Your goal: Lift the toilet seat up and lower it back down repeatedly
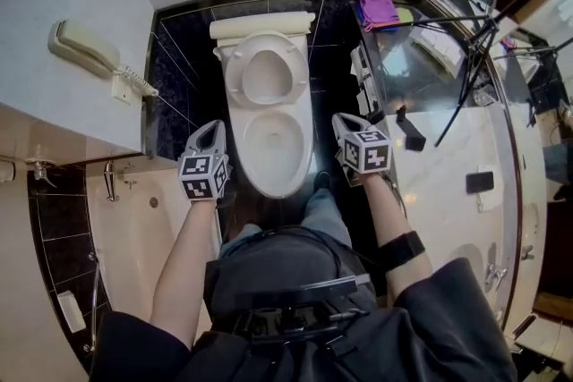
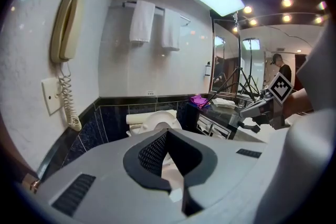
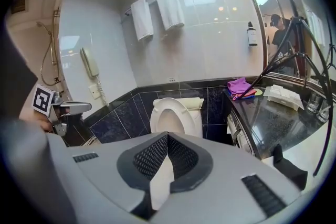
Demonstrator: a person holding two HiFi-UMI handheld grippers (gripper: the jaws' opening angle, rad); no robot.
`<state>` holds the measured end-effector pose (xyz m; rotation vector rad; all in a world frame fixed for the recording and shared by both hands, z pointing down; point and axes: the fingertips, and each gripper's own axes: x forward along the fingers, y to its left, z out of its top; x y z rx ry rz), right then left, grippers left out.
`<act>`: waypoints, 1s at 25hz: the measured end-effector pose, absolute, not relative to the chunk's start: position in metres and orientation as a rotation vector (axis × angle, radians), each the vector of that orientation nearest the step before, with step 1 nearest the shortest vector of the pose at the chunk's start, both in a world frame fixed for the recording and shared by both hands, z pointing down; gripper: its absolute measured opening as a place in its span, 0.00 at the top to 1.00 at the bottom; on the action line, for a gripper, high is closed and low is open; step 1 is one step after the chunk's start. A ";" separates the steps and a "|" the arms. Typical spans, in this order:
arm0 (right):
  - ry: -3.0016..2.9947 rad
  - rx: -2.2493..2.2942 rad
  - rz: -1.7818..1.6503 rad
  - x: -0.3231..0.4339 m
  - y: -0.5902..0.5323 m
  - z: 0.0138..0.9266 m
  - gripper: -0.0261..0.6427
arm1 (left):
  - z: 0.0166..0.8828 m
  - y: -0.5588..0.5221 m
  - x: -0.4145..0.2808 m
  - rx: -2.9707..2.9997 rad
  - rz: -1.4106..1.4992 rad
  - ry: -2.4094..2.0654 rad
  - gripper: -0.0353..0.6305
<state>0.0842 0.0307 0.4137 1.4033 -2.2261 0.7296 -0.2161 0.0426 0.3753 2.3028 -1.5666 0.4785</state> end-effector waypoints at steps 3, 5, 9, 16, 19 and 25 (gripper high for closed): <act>-2.218 1.434 0.744 0.091 0.037 0.414 0.94 | 0.373 0.049 -0.223 2.303 0.466 -1.569 0.95; -2.215 1.453 0.749 0.094 0.040 0.413 0.94 | 0.372 0.051 -0.224 2.312 0.468 -1.566 0.95; -2.206 1.479 0.752 0.097 0.051 0.414 0.94 | 0.375 0.061 -0.223 2.328 0.488 -1.547 0.95; -2.199 1.488 0.771 0.100 0.058 0.421 0.94 | 0.381 0.065 -0.223 2.300 0.474 -1.555 0.95; -2.195 1.479 0.763 0.100 0.055 0.422 0.94 | 0.383 0.063 -0.220 2.297 0.476 -1.553 0.95; -2.164 1.426 0.637 0.098 0.038 0.425 0.94 | 0.384 0.055 -0.216 2.290 0.489 -1.563 0.95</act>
